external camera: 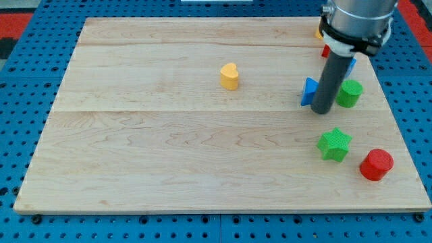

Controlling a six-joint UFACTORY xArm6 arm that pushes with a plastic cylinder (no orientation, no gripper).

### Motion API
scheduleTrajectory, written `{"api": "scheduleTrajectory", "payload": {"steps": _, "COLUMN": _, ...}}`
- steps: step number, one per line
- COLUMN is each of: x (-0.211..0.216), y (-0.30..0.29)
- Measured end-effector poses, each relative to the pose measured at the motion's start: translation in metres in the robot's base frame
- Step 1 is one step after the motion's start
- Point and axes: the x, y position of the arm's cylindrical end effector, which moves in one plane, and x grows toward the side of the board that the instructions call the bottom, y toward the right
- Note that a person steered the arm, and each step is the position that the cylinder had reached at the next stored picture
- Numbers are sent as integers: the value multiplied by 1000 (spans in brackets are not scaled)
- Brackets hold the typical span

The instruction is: Move the green star to the bottom left of the blue triangle

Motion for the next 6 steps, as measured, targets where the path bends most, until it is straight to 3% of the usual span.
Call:
{"api": "scheduleTrajectory", "payload": {"steps": 2, "x": 34, "y": 73}}
{"api": "scheduleTrajectory", "payload": {"steps": 3, "x": 67, "y": 76}}
{"api": "scheduleTrajectory", "payload": {"steps": 5, "x": 61, "y": -48}}
{"api": "scheduleTrajectory", "payload": {"steps": 6, "x": 69, "y": -55}}
